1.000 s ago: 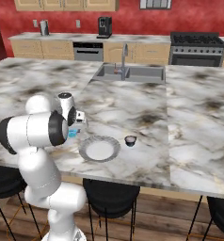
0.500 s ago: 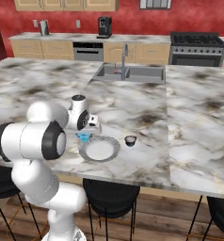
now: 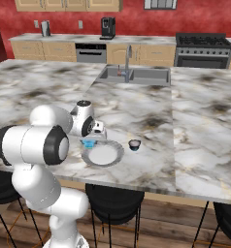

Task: Place two yogurt containers on each plate.

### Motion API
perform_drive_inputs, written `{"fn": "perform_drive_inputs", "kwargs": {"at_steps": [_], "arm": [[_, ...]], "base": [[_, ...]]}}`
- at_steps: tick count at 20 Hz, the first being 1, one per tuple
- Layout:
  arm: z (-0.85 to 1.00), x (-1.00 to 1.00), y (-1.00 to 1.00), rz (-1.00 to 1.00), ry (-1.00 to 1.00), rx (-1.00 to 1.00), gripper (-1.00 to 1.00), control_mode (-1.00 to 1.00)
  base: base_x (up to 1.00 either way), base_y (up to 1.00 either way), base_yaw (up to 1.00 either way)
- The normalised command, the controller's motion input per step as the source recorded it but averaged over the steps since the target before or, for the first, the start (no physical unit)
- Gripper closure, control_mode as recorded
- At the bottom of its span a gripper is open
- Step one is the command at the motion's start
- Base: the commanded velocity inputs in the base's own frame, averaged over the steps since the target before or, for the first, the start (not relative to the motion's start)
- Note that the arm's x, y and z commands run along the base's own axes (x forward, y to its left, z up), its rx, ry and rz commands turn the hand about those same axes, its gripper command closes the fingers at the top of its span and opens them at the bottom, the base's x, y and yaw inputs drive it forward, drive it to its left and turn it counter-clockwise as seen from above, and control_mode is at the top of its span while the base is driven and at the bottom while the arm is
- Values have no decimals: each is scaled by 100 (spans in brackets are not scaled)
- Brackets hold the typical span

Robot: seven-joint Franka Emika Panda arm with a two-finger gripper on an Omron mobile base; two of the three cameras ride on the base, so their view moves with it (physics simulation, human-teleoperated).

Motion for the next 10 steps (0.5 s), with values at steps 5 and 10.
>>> {"fn": "perform_drive_inputs", "kwargs": {"at_steps": [5,10], "arm": [[-18,0,-18,0,0,0,100,-100],[-18,0,0,-1,0,0,100,-100]], "base": [[0,0,0],[0,0,0]]}}
